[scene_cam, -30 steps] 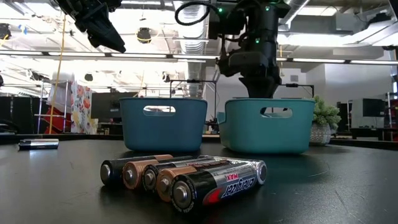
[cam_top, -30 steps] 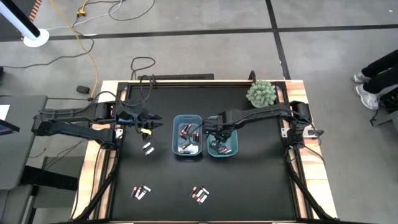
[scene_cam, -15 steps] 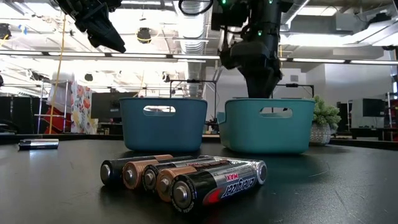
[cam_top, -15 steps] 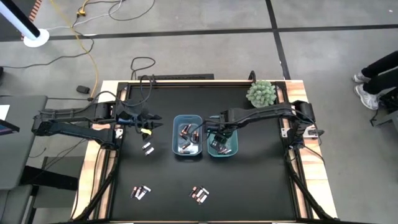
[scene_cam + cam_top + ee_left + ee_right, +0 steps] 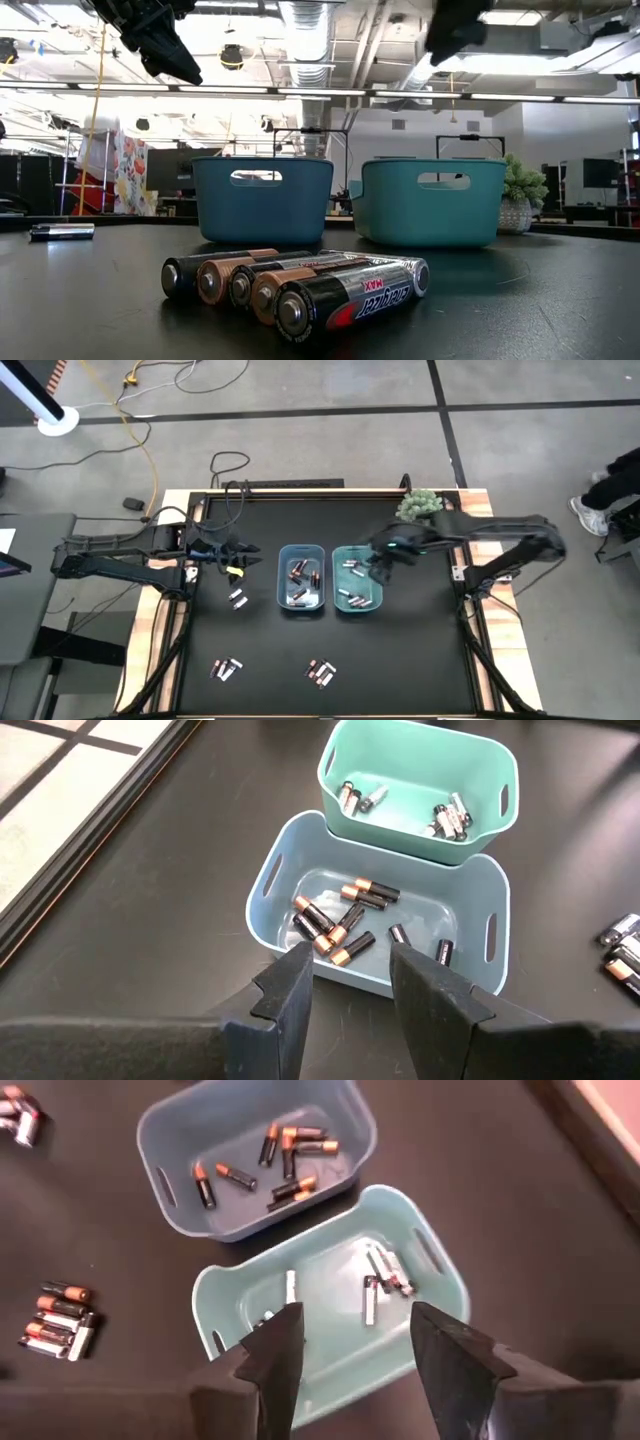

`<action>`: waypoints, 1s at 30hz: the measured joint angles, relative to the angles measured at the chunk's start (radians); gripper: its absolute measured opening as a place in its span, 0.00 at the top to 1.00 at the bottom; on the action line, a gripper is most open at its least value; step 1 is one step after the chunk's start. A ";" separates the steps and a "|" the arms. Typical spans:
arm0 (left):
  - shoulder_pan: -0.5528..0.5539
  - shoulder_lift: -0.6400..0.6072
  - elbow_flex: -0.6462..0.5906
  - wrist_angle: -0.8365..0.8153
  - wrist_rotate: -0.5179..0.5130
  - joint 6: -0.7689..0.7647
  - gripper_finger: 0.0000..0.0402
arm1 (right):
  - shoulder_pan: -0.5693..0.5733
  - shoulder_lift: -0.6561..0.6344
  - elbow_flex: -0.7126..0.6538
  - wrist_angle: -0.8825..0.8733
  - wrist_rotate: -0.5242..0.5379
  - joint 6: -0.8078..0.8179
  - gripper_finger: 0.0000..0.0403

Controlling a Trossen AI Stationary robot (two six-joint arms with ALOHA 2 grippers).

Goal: Sort batteries
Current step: Put the black battery into the blue bin

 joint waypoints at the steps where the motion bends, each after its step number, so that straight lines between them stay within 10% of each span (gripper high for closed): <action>1: 0.000 0.000 0.000 0.000 0.000 0.000 0.68 | 0.009 -0.037 -0.021 0.000 0.015 0.016 0.52; 14: 0.000 0.000 0.000 0.000 0.000 0.000 0.68 | 0.284 -0.468 -0.570 0.033 0.155 0.572 0.56; 23: 0.000 0.000 0.000 0.000 0.000 0.000 0.68 | 0.378 -0.488 -0.863 0.075 0.156 0.915 0.56; 30: 0.000 0.000 0.000 0.000 0.000 0.000 0.68 | 0.455 -0.491 -0.932 0.204 0.161 0.865 0.55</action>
